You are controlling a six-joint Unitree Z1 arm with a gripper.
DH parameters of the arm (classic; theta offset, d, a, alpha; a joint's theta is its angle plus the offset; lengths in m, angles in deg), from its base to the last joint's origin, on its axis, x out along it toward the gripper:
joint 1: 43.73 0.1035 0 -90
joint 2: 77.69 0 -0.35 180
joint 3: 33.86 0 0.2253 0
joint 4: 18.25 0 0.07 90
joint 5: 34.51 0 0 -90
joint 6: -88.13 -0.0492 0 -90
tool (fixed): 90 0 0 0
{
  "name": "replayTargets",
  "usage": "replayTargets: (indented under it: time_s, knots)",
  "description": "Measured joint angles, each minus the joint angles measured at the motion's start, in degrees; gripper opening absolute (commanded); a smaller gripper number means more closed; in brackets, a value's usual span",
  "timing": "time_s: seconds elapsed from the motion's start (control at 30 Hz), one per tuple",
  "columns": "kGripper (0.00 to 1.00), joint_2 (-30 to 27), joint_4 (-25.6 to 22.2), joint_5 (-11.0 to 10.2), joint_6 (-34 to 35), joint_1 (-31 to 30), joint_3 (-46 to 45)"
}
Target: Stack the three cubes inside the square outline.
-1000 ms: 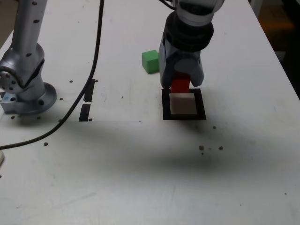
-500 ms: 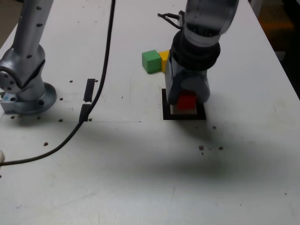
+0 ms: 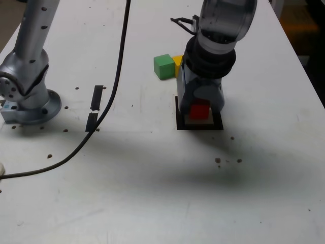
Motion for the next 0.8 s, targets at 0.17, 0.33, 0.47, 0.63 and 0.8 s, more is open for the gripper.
replayTargets:
  time_s: [0.17, 0.33, 0.47, 0.63, 0.8]
  knots:
    - [0.43, 0.0, 0.8, 0.2, 0.0, 0.0, -0.5]
    - [0.73, 0.0, 0.8, 0.3, -0.9, 0.0, -0.5]
    - [0.95, 0.0, 0.4, 0.2, -1.6, 0.0, -0.5]
    - [1.00, 0.0, -0.5, 0.0, -1.8, 0.1, 0.0]
    - [1.00, -0.2, -5.1, 0.0, -2.2, 0.6, 2.3]
